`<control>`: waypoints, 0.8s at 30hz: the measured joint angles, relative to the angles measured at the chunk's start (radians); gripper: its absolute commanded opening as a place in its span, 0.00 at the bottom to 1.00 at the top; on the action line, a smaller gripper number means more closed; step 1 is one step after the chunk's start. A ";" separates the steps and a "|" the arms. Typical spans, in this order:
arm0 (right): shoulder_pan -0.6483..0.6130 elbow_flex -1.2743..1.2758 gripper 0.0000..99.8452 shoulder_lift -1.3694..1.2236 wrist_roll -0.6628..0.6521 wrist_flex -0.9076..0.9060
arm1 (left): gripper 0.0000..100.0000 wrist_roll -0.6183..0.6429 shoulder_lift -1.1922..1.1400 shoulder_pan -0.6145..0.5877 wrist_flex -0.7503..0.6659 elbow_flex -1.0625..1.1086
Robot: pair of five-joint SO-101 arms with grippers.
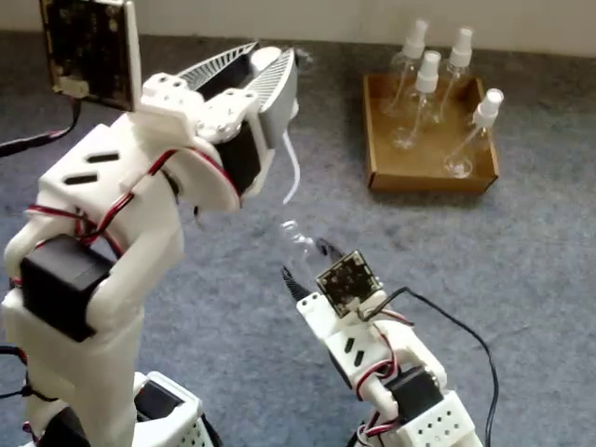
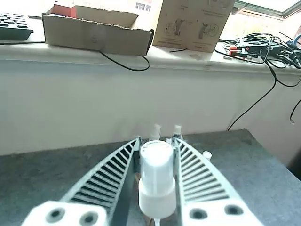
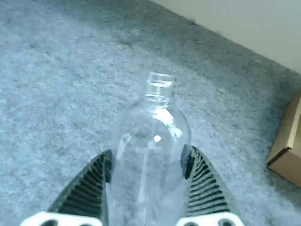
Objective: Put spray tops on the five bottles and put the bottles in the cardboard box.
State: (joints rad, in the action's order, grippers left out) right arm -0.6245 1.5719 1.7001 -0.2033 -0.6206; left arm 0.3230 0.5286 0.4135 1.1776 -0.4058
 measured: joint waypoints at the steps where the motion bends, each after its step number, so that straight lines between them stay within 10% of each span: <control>1: 0.000 0.000 0.00 0.032 0.008 -0.028 | 0.00 0.003 0.000 0.000 -0.026 0.020; 24: 0.000 0.000 0.00 0.127 0.058 0.046 | 0.00 0.138 0.000 -0.112 -0.077 0.121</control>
State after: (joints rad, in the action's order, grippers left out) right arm -0.6245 1.5719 1.8274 -0.1450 -0.5746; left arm 0.4611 0.5286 0.3015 1.1009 -0.2846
